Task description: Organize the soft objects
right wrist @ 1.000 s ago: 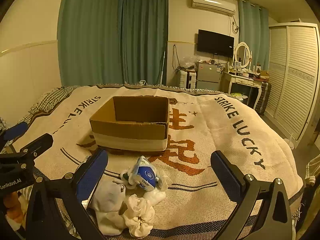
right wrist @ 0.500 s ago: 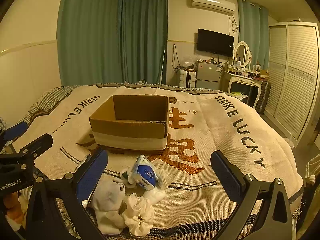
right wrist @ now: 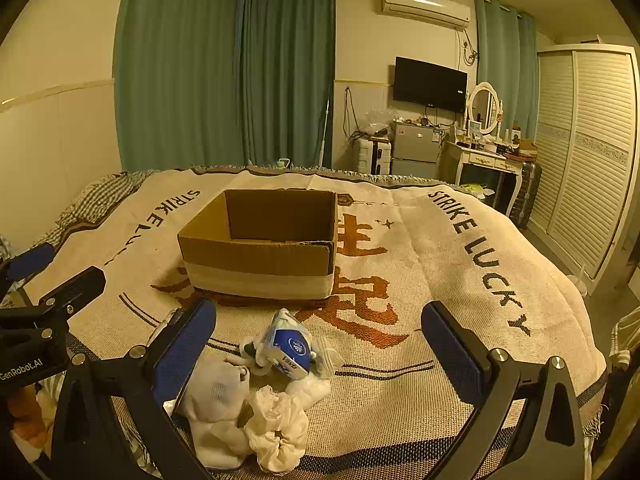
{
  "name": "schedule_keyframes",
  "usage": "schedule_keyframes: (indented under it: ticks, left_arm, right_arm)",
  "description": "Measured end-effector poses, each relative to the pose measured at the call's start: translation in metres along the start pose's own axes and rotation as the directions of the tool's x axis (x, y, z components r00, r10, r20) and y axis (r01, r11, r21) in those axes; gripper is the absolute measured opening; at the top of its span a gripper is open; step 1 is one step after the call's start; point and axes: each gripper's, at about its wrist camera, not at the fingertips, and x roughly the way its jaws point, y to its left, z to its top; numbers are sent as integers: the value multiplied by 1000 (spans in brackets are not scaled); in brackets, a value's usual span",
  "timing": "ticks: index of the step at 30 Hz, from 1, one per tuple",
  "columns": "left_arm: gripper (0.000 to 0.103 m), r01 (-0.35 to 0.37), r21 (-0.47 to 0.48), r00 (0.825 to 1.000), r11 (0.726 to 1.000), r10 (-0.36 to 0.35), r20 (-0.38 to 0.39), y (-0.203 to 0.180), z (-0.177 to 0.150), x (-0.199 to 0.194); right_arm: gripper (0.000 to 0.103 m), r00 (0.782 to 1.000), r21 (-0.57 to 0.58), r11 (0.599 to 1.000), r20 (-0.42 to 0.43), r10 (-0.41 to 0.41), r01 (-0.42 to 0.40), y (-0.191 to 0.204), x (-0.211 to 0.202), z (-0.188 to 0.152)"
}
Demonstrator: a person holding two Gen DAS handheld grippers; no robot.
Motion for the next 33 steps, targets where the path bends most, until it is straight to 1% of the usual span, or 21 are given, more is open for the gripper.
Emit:
schedule_keyframes:
  ticks: [21, 30, 33]
  left_arm:
    - [97, 1, 6, 1000, 1000, -1, 5, 0, 2, -2]
    - [97, 19, 9, 1000, 1000, -19, 23, 1, 12, -13]
    - [97, 22, 10, 1000, 1000, -22, 0, 2, 8, -10]
  right_arm:
    - [103, 1000, -4, 1000, 3, -4, 4, -1, -2, 0]
    - [103, 999, -28, 999, 19, -26, 27, 1, -21, 10]
    - [103, 999, -40, 999, 4, -32, 32, 1, -26, 8]
